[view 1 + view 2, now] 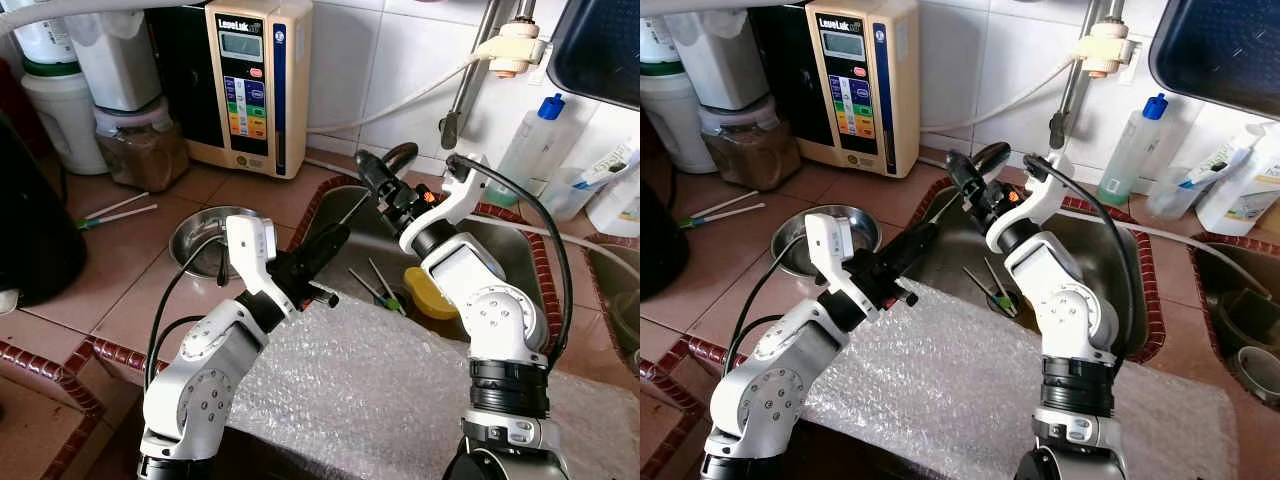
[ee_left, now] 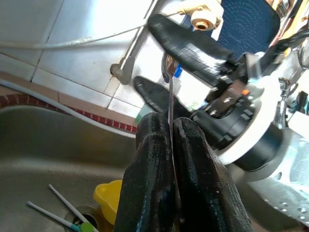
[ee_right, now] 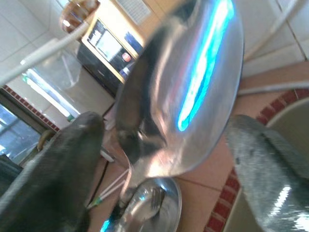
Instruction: Kitchen organization
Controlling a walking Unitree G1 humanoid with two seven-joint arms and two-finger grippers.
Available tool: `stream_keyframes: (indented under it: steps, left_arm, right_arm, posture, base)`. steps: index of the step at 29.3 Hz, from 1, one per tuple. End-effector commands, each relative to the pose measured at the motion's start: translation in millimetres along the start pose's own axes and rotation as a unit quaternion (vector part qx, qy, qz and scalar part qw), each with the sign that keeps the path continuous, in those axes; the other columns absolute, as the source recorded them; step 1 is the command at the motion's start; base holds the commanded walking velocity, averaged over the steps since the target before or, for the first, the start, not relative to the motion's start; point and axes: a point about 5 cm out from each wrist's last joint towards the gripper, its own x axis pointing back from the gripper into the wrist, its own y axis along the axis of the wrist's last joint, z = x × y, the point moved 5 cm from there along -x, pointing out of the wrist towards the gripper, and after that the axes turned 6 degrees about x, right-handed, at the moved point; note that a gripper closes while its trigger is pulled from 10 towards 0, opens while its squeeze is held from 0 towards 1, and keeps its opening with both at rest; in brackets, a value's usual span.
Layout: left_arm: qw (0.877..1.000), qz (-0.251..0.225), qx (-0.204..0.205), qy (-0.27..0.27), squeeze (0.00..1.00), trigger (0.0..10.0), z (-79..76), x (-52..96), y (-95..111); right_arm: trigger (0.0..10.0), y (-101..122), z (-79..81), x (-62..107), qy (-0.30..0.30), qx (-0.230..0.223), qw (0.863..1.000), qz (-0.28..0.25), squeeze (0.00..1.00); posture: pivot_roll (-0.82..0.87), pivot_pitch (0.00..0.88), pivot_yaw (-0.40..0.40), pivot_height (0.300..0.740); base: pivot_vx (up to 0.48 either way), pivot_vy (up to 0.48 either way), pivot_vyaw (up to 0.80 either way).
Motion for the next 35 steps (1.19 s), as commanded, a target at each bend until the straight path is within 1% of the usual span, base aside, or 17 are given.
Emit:
stream_keyframes:
  steps: [1, 6, 10, 15, 18, 22, 28, 35]
  left_arm:
    - [1.0, 0.001, -0.001, -0.019, 0.0, 0.0, -8.1, -1.8, 1.2]
    - [1.0, 0.0, 0.004, -0.018, 0.0, 0.0, -6.7, -1.2, 2.0]
    - [1.0, 0.002, 0.005, -0.018, 0.0, 0.0, -6.9, -1.2, 1.2]
    - [1.0, -0.001, 0.006, -0.009, 0.0, 0.0, -3.5, 0.0, 2.8]
    - [1.0, -0.001, 0.006, -0.008, 0.0, 0.0, -2.9, 0.1, 3.1]
    - [1.0, -0.001, 0.008, -0.005, 0.0, 0.0, -1.2, 0.3, 3.6]
    - [1.0, -0.002, 0.006, 0.003, 0.0, 0.0, 3.0, 0.1, 4.7]
    - [1.0, -0.003, 0.007, 0.025, 0.0, 0.0, 10.5, 1.2, 5.4]
  right_arm:
    - [0.0, 3.1, -1.8, -0.4, -0.008, 0.001, 1.0, -0.003, 0.0]
    - [0.0, -1.6, -0.9, -0.5, -0.006, 0.0, 1.0, 0.015, 0.0]
    - [0.0, -3.4, -3.3, 0.1, -0.01, -0.003, 1.0, 0.019, 0.0]
    - [0.0, -5.2, -4.5, 3.2, -0.006, -0.005, 1.0, 0.025, 0.0]
    - [0.0, -5.9, -4.1, 4.0, -0.003, -0.008, 1.0, 0.029, 0.0]
    - [0.0, -10.2, 0.4, 6.6, 0.013, -0.007, 0.999, 0.042, 0.0]
    - [0.0, -12.0, -0.7, 7.7, 0.012, -0.007, 0.999, 0.046, 0.0]
    - [0.0, -9.6, -11.7, 7.0, -0.016, -0.002, 0.999, 0.04, 0.0]
  posture:
    - [0.04, 0.0, -0.048, 0.74]
    - [0.04, 0.0, -0.047, 0.74]
    - [0.04, 0.0, -0.046, 0.74]
    - [0.04, 0.0, -0.043, 0.74]
    - [0.04, 0.0, -0.043, 0.74]
    - [0.04, 0.0, -0.044, 0.74]
    - [0.04, 0.0, -0.042, 0.74]
    - [0.04, 0.0, -0.042, 0.74]
  base:
    - [0.0, 0.0, 0.0]
    - [0.0, 0.0, 0.0]
    - [0.0, 0.0, 0.0]
    - [0.0, 0.0, 0.0]
    - [0.0, 0.0, 0.0]
    - [0.0, 0.0, 0.0]
    - [0.0, 0.0, 0.0]
    - [0.0, 0.0, 0.0]
